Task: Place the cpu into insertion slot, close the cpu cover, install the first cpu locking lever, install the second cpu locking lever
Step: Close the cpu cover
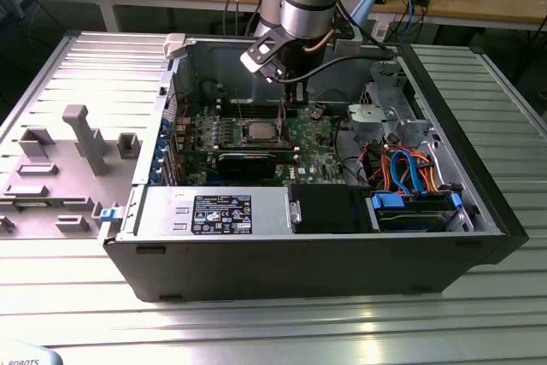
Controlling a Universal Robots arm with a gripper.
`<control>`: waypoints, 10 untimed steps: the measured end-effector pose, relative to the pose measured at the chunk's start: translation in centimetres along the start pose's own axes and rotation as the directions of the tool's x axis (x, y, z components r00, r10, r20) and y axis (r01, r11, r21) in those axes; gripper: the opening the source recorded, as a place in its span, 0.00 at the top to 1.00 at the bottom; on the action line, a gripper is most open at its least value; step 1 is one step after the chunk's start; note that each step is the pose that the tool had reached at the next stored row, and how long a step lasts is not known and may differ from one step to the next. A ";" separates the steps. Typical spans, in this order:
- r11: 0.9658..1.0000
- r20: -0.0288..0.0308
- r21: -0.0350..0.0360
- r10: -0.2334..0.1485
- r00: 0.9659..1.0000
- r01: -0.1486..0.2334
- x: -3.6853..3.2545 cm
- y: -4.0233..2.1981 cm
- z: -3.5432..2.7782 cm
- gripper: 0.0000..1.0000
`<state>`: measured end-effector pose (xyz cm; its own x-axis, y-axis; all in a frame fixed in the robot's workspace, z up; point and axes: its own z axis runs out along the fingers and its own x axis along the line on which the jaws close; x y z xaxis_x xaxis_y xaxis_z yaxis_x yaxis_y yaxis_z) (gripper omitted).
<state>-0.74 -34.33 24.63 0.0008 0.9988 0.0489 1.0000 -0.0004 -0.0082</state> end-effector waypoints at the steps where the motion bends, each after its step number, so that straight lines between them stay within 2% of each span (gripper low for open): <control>1: 1.000 0.000 0.000 0.000 1.000 0.000 0.00 -0.10 0.00 0.89; 10: 1.000 0.000 0.000 0.000 1.000 0.000 0.00 -1.04 0.01 0.89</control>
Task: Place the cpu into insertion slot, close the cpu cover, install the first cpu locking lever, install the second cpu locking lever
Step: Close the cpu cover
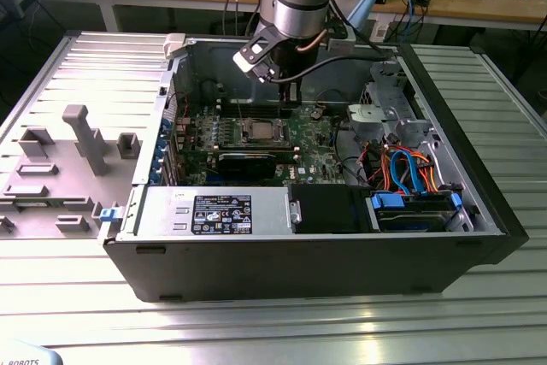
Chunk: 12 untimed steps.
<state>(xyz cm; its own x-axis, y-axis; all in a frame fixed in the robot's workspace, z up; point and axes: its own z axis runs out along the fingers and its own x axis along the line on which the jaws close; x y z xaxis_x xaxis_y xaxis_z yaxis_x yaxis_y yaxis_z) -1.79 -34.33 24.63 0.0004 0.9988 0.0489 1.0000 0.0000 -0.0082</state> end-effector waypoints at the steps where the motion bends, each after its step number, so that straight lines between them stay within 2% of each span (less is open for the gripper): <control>1: 1.000 0.000 0.000 0.000 1.000 0.000 0.00 -0.09 0.00 0.89; 10: 1.000 0.000 0.000 0.000 1.000 0.000 0.00 -0.92 0.01 0.89; 12: 1.000 0.000 0.000 0.000 1.000 0.000 0.00 -1.27 0.01 0.89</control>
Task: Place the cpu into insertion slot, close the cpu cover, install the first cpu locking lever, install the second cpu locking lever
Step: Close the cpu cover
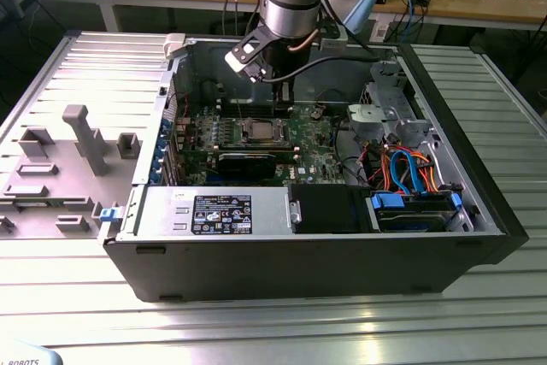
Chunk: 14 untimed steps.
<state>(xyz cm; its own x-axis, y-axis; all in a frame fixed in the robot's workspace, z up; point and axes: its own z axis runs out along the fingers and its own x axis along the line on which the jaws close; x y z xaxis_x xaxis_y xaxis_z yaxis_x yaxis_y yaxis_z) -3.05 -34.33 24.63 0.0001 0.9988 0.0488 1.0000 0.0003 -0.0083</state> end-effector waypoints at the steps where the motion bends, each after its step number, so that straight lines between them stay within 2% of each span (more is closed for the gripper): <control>1: 1.000 0.000 0.000 0.000 1.000 0.000 0.00 -0.12 0.00 0.89; 4: 1.000 0.000 0.000 0.000 1.000 0.000 0.00 -0.81 0.01 0.89; 6: 1.000 0.000 0.000 0.000 1.000 0.000 0.00 -1.50 0.02 0.89; 10: 1.000 0.000 0.000 0.000 1.000 0.000 0.00 -2.28 0.02 0.89; 12: 1.000 0.000 0.000 0.000 1.000 0.000 0.00 -2.91 0.02 0.89; 13: 1.000 0.000 0.000 0.000 1.000 0.000 0.00 -3.54 0.03 0.89; 14: 1.000 0.000 0.000 0.000 1.000 0.000 0.00 -3.92 0.04 0.89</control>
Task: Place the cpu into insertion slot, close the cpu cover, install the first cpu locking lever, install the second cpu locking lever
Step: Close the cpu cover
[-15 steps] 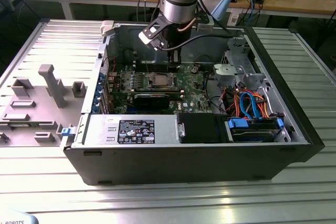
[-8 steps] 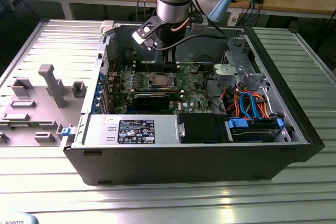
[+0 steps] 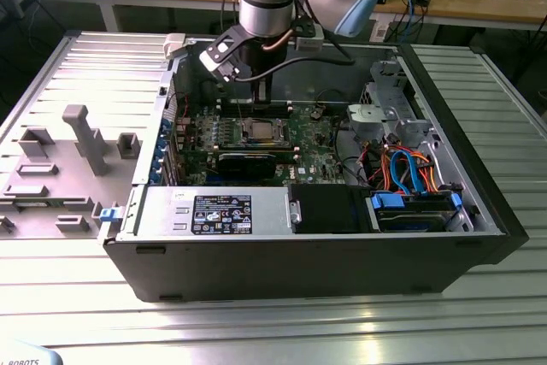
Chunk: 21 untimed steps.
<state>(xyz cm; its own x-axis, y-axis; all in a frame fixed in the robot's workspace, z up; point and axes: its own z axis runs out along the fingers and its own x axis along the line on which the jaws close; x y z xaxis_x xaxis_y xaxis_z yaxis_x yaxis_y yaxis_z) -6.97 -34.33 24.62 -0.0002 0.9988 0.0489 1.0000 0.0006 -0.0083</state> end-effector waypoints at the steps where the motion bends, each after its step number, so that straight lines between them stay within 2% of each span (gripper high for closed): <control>1: 1.000 0.000 0.000 0.000 1.000 0.000 0.00 -0.36 0.01 0.89; 2: 1.000 0.000 0.000 0.000 1.000 0.000 0.00 -0.64 0.03 0.89; 10: 1.000 0.000 0.000 -0.002 1.000 0.002 -0.01 -0.69 0.06 0.89; 13: 1.000 0.000 0.001 -0.015 1.000 0.015 -0.01 -0.69 0.27 0.89; 21: 1.000 0.000 0.001 -0.016 1.000 0.016 -0.05 -0.68 1.03 0.89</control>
<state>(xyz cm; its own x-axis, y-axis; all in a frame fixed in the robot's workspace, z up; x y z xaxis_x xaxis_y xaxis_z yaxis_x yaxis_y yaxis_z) -7.66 -34.33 23.60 -0.0165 0.9987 0.0489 0.9998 0.0169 -0.0082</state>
